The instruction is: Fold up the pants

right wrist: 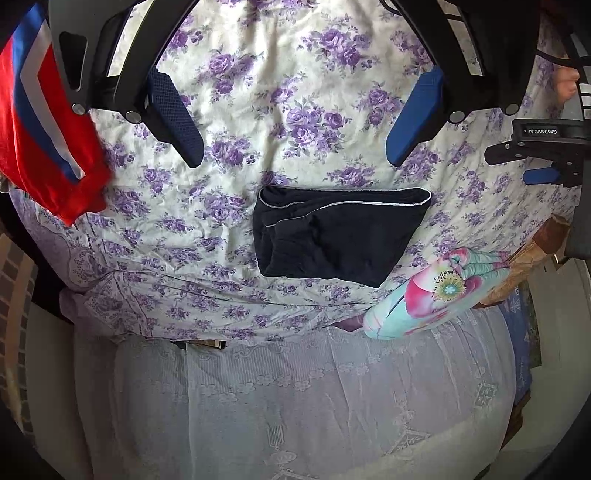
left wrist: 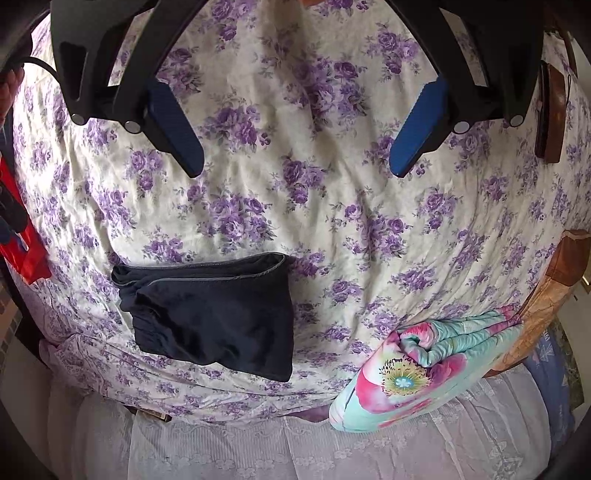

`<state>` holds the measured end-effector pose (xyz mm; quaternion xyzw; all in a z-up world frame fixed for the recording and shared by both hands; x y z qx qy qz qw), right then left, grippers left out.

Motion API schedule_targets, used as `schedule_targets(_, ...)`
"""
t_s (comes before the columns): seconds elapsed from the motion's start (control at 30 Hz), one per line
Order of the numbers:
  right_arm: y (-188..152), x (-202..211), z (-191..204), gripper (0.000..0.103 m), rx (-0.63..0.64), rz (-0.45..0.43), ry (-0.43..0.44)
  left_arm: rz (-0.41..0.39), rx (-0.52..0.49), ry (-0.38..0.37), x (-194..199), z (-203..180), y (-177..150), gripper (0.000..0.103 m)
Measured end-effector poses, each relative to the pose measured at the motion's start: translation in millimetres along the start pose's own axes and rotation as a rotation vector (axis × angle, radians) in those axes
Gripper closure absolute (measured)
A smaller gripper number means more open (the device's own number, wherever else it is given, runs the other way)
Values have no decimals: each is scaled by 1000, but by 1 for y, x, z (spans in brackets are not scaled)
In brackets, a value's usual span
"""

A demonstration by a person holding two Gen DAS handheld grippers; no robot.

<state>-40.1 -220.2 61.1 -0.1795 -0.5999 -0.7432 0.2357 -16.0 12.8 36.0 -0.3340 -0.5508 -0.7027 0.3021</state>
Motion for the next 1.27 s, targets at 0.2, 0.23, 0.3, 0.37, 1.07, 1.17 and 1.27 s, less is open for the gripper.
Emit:
schedule_targets(0.2, -3, 0, -2, 4, -9, 5, -4, -2, 1, 3, 2, 0, 0, 5)
schedule_targets(0.23, -3, 1, -2, 4, -11, 6, -4, -1, 1, 4, 2, 0, 0, 5)
schedule_targets(0.3, -2, 0, -3, 4, -11, 4, -5, 1, 2, 7, 2, 1, 0, 5)
schedule_targets(0.37, -3, 0, -4, 4, -17, 4, -6, 1, 4, 9, 3, 1, 0, 5)
schedule_targets(1.07, -7, 3, -10, 4, -53, 14, -16, -127, -29, 33, 27, -2, 24, 5)
schedule_targets(1.17, -4, 4, -10, 4, -52, 4, -15, -115, -15, 25, 27, 0, 24, 5)
schedule_targets(1.27, -4, 5, -11, 4, -55, 2, -15, -106, 2, 24, 26, 3, 21, 5)
Point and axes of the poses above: each gripper's, at about its wrist camera, not at the fingertips, and x roughly against the way its jaws point, z to its left, y to its top, the point moved 3 cm from there along -x, roughly the way its jaws point, and after that the axes turned 12 degrees about -x, right-handed, at the moved point
